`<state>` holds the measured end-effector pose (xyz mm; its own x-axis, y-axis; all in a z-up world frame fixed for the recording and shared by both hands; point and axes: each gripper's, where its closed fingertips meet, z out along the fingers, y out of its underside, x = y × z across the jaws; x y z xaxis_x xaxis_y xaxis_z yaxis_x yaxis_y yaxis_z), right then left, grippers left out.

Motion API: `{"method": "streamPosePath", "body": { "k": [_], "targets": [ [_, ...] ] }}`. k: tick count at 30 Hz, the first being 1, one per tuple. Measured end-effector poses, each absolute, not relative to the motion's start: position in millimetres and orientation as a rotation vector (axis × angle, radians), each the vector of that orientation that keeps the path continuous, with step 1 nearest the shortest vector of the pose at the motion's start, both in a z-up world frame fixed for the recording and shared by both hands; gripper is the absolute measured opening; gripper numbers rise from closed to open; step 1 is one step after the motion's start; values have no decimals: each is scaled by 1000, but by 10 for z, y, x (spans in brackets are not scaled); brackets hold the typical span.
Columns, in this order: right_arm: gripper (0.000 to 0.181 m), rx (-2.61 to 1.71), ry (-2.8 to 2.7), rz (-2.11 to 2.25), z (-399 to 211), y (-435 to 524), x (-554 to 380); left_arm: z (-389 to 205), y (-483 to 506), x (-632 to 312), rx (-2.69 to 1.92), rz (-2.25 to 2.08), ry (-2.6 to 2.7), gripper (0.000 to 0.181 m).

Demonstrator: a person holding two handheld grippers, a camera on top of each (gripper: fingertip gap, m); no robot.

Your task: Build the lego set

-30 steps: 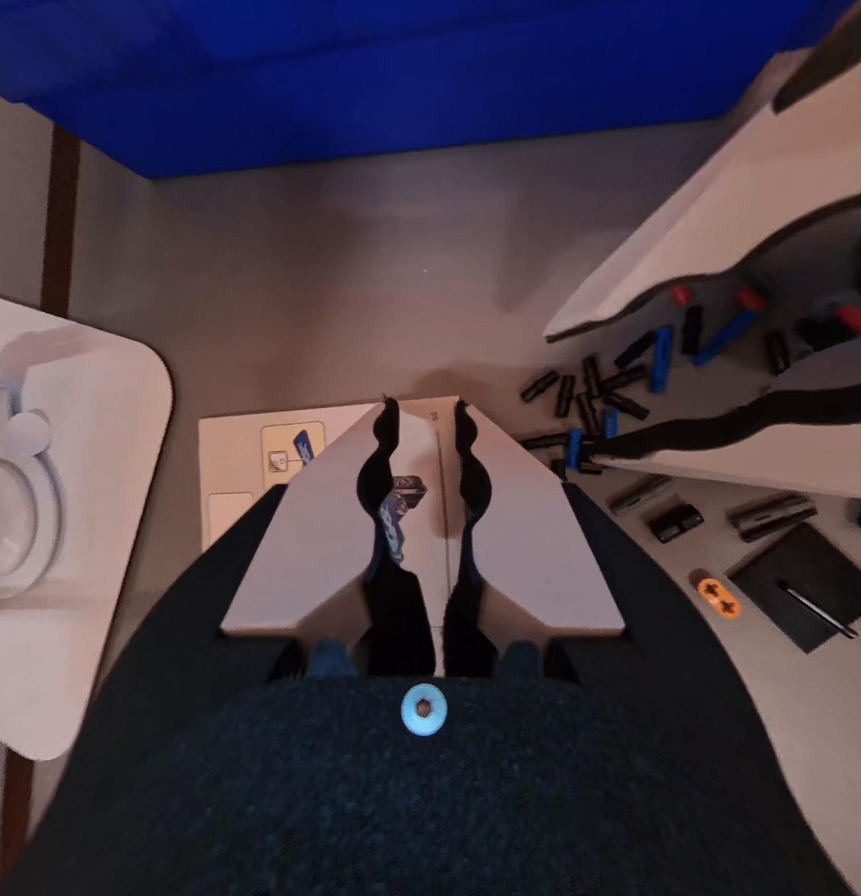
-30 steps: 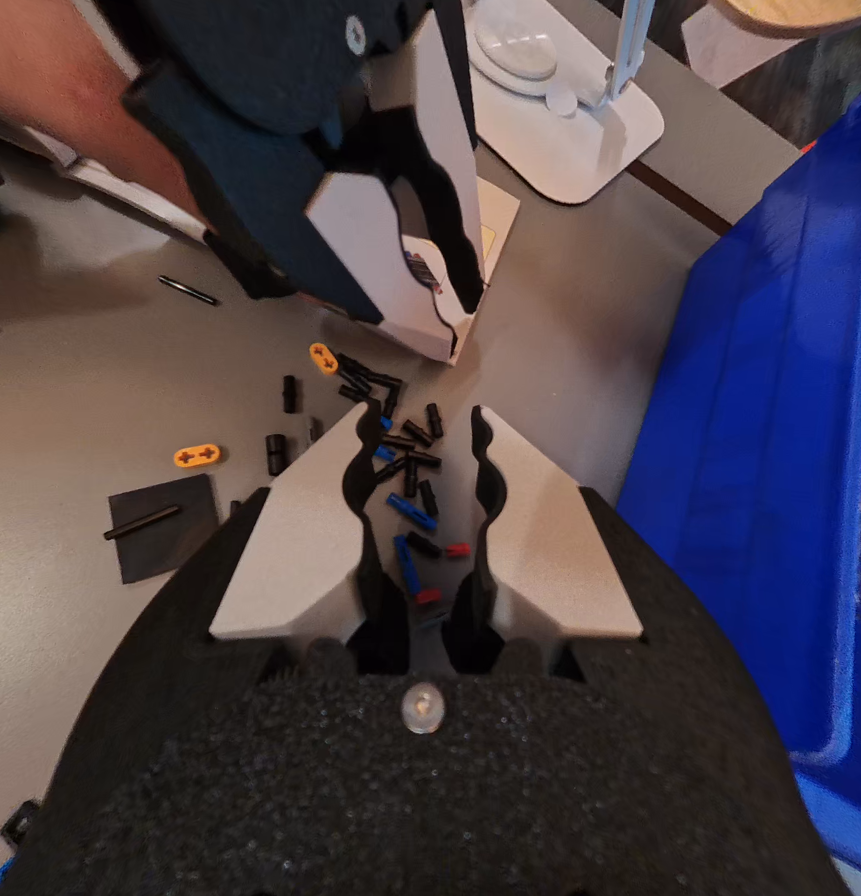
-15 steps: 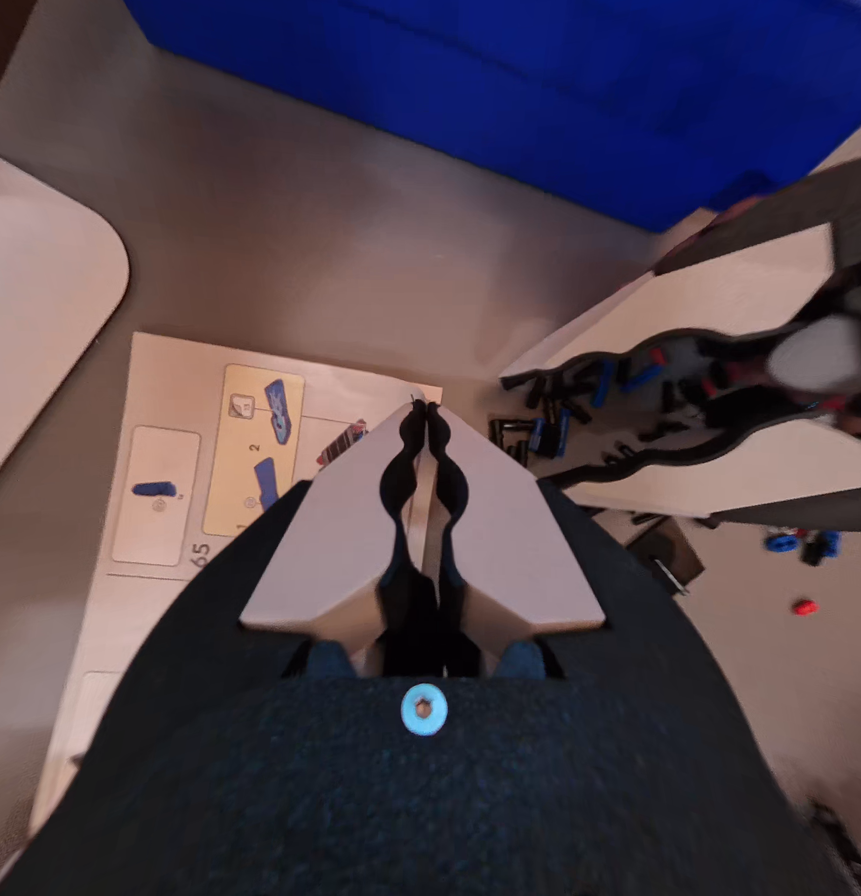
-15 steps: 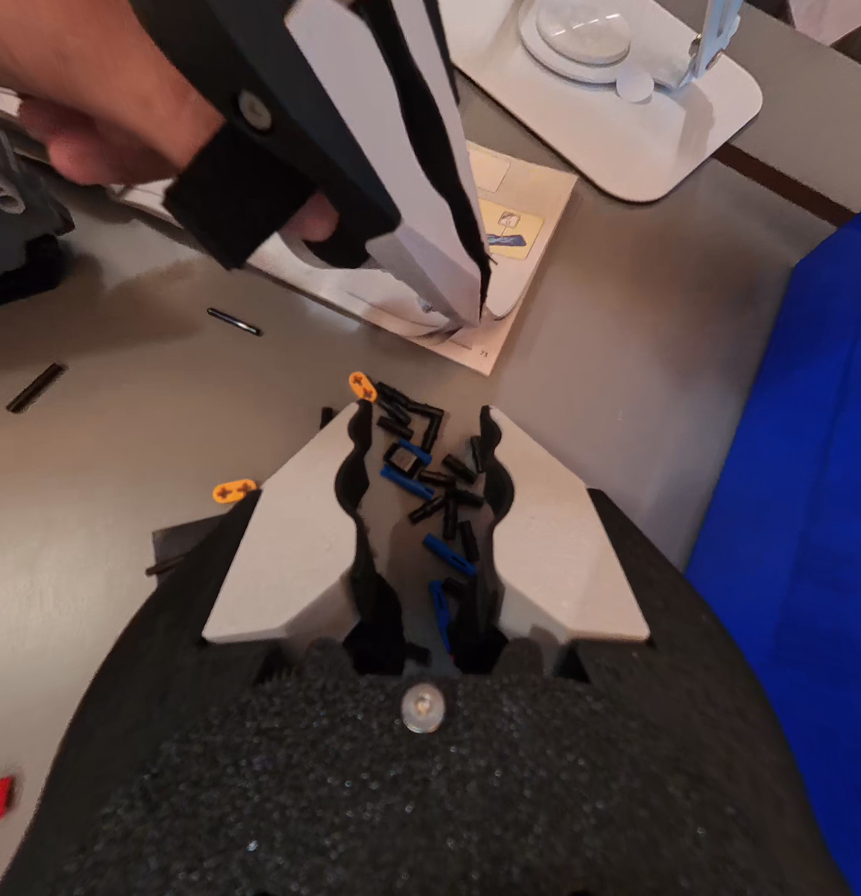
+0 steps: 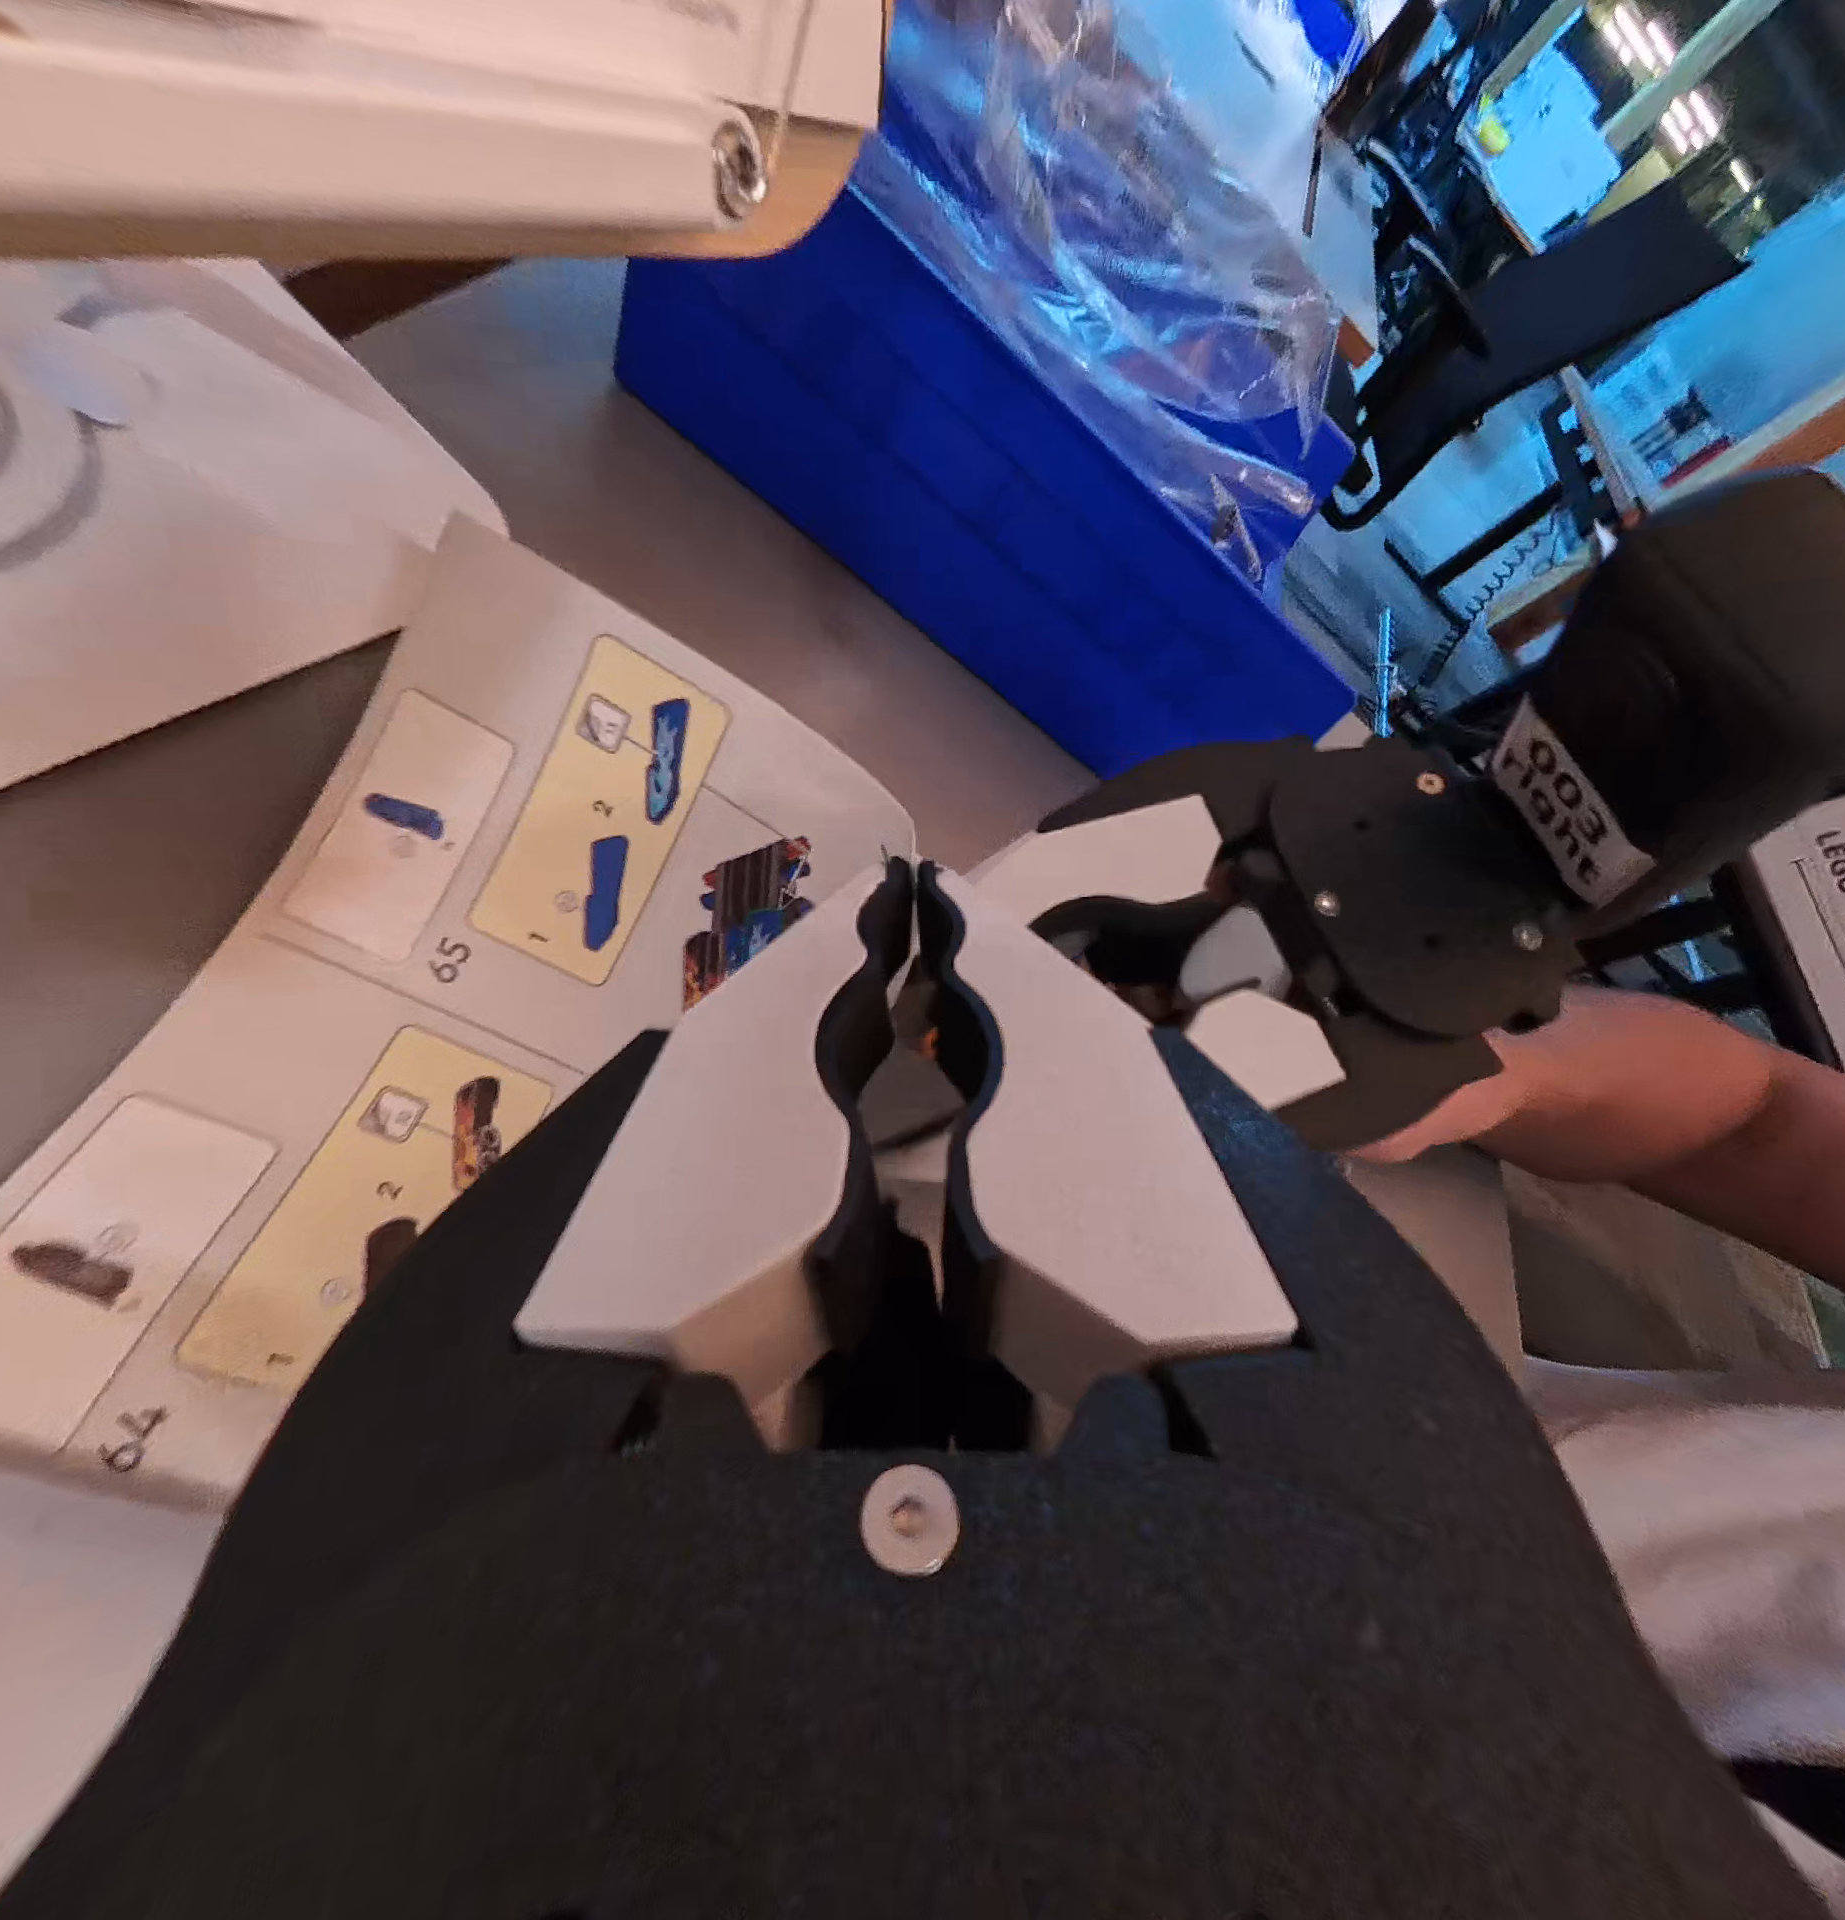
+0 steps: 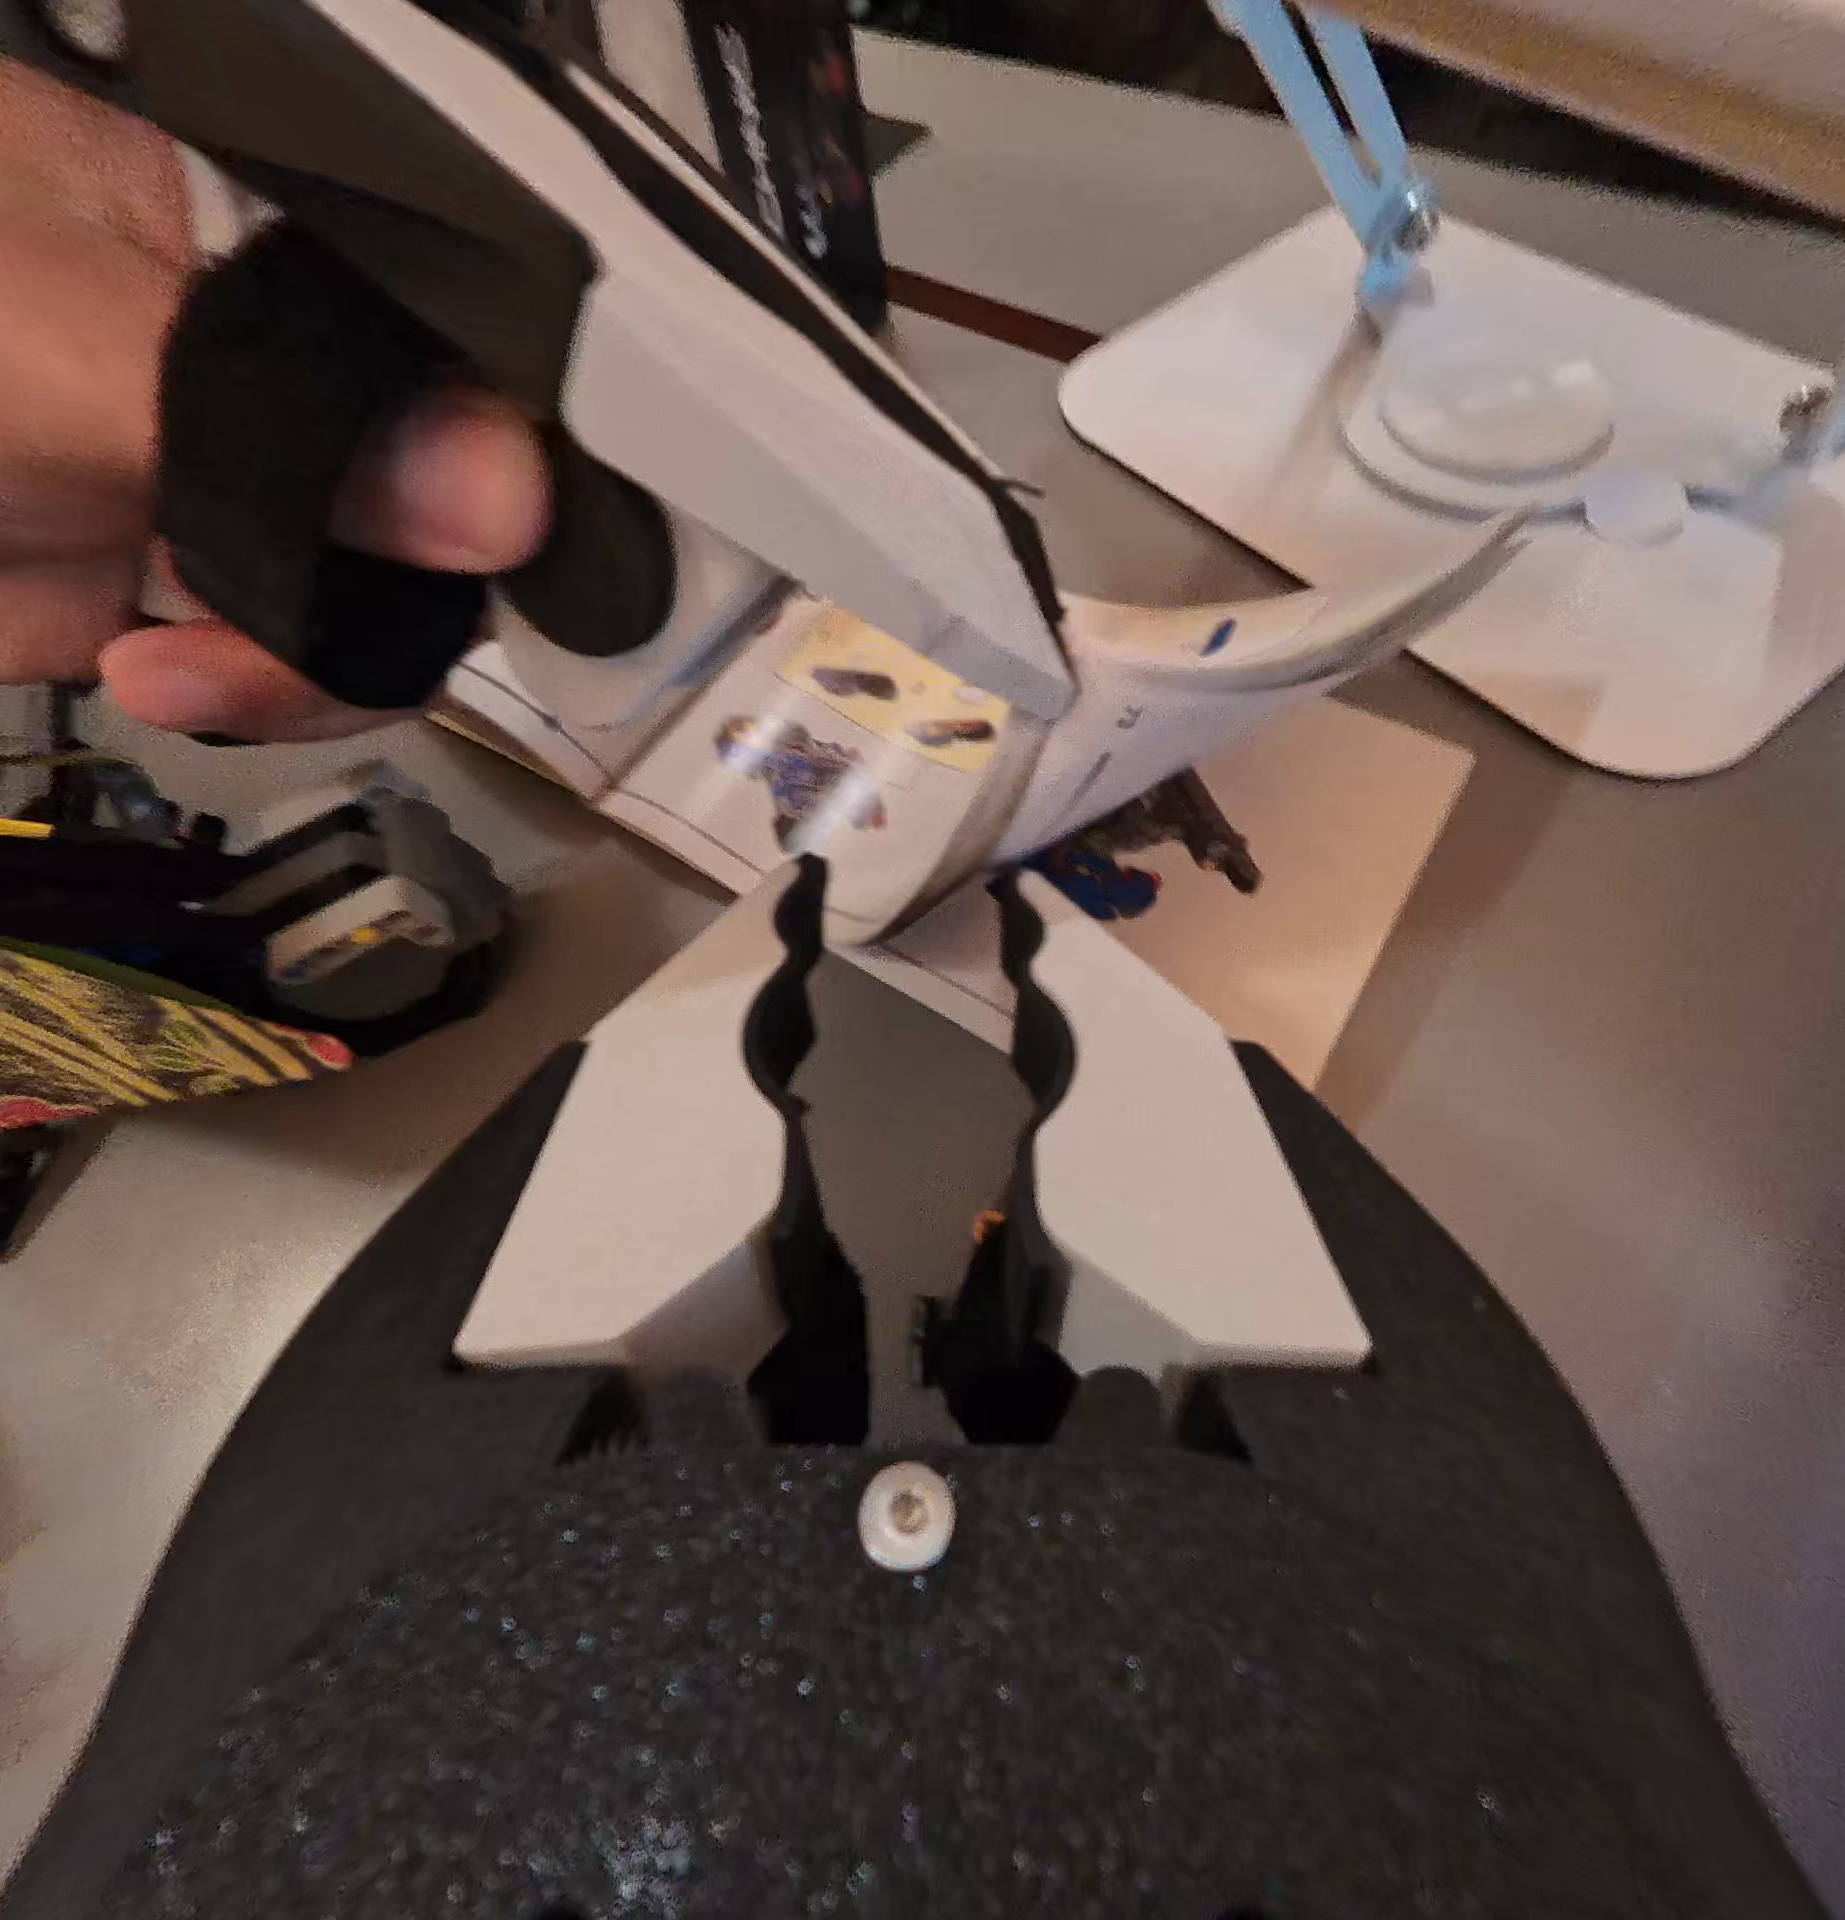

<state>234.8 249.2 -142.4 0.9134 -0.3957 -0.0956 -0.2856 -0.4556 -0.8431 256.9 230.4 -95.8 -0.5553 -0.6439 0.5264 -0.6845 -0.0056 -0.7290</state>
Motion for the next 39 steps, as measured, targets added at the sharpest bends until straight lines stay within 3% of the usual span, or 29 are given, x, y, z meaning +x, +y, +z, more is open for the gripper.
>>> {"method": "streamPosePath", "body": {
  "k": [4, 7, 11, 12, 15, 16, 20, 22, 23, 25, 33, 36, 39],
  "targets": [
    [71, -2062, 560, -117, -1367, 2635, 2280, -930, 2398, 2502, 1491, 1672, -2200, 0],
    [76, -2043, 640, -178, -1371, 2635, 2438, -931, 2381, 2424, 1491, 1667, -2188, 0],
    [22, -2060, 591, -312, -1300, 2678, 2501, -915, 2389, 2306, 1487, 1630, -2115, 4],
    [9, -2078, 543, -387, -1281, 2683, 2503, -889, 2447, 2313, 1523, 1641, -2073, 17],
    [1, -2132, 396, -632, -1239, 2693, 2463, -835, 2575, 2266, 1537, 1594, -1955, 63],
    [0, -2151, 346, -710, -1228, 2700, 2439, -816, 2622, 2276, 1555, 1595, -1900, 67],
    [0, -2228, 220, -860, -1278, 2752, 2340, -866, 2774, 2349, 1648, 1567, -1786, 56],
    [0, -2235, 166, -929, -1276, 2759, 2331, -942, 2859, 2391, 1705, 1550, -1792, 22],
    [2, -2235, 144, -950, -1276, 2759, 2322, -948, 2869, 2389, 1699, 1556, -1785, 14],
    [14, -2245, 117, -926, -1307, 2757, 2281, -994, 2918, 2390, 1717, 1543, -1802, 0],
    [92, -2077, 389, 207, -1067, 2712, 1865, -941, 3000, 2345, 1491, 1669, -1788, 0],
    [101, -1980, 468, 501, -984, 2865, 1914, -905, 2956, 2302, 1409, 1703, -1772, 0],
    [108, -1994, 509, 515, -1117, 3005, 2033, -970, 2972, 2303, 1402, 1700, -1815, 0]
  ]
}}
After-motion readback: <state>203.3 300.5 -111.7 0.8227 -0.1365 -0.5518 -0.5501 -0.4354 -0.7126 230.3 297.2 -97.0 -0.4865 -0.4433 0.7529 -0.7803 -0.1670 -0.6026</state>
